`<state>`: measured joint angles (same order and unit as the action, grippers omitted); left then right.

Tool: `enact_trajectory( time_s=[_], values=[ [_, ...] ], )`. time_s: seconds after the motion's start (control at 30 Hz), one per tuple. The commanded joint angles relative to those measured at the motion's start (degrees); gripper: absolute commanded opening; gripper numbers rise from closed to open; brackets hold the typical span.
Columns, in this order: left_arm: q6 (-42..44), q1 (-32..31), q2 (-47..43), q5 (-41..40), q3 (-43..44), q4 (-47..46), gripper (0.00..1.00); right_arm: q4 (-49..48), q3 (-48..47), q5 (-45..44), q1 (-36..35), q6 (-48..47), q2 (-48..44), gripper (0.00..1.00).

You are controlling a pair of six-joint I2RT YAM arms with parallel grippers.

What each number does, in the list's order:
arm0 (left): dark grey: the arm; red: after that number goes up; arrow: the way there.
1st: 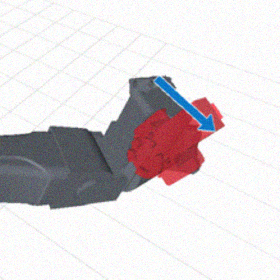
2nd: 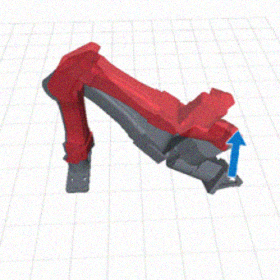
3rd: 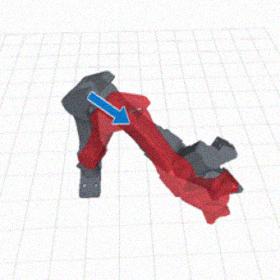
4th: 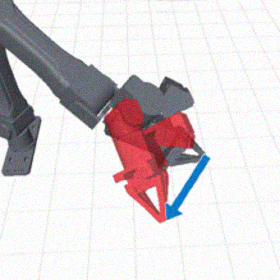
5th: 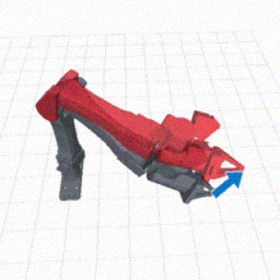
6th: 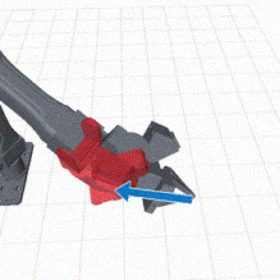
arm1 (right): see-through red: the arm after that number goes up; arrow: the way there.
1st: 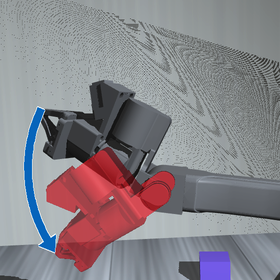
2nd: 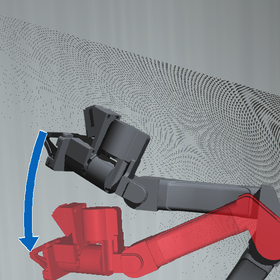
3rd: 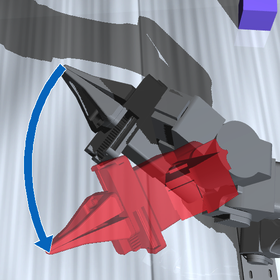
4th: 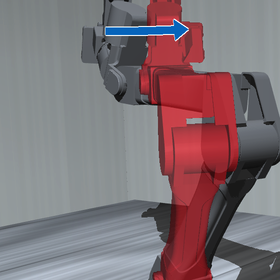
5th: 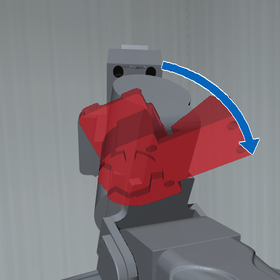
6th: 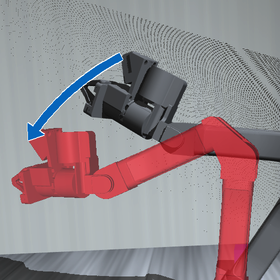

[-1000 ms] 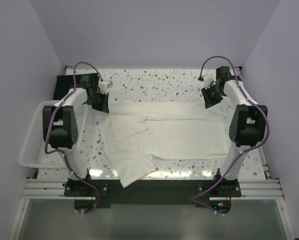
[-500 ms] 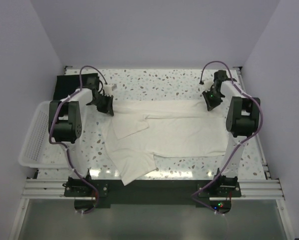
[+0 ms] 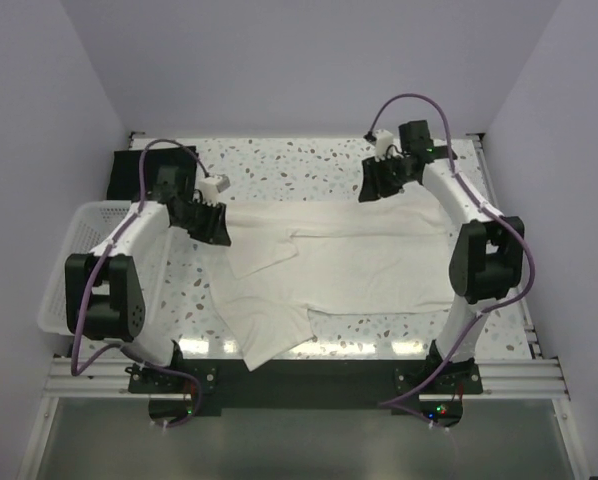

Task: Fold and stack the t-shirts
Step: Fold the tshirt

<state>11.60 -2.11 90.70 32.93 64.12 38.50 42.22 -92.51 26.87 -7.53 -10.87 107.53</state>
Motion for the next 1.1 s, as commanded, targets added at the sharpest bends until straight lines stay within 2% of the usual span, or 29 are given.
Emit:
enact_trajectory(
  time_s=[0.0,0.17,0.23,0.43,0.67,0.83,1.07],
  values=[
    [1.6,-1.7,-0.3,-0.4,-5.2,4.0,0.43,-5.2,1.2,8.2,-6.7,10.9,3.2,0.41],
    [7.2,-6.0,-2.3,-4.6,-7.8,5.4,0.43,-8.1,-2.0,9.6,-15.3,18.8,10.9,0.42],
    [7.0,-6.0,-2.7,-5.8,-8.7,4.4,0.45,-9.3,-2.9,9.1,-17.2,20.5,12.7,0.43],
    [2.8,-6.0,2.2,-1.8,-7.9,3.6,0.47,-10.7,-4.1,8.2,-21.0,24.0,16.4,0.44],
    [-2.8,-6.0,5.7,-1.3,-6.5,2.5,0.48,-11.1,-4.3,6.5,-23.0,25.4,17.7,0.45],
    [-3.7,-6.0,6.5,-3.7,-6.4,2.4,0.47,-10.2,-4.3,4.9,-23.1,25.1,18.5,0.44],
    [-5.7,-6.0,9.3,-1.3,-4.0,1.1,0.47,-9.2,-3.4,4.7,-23.3,24.7,18.9,0.44]
  ],
)
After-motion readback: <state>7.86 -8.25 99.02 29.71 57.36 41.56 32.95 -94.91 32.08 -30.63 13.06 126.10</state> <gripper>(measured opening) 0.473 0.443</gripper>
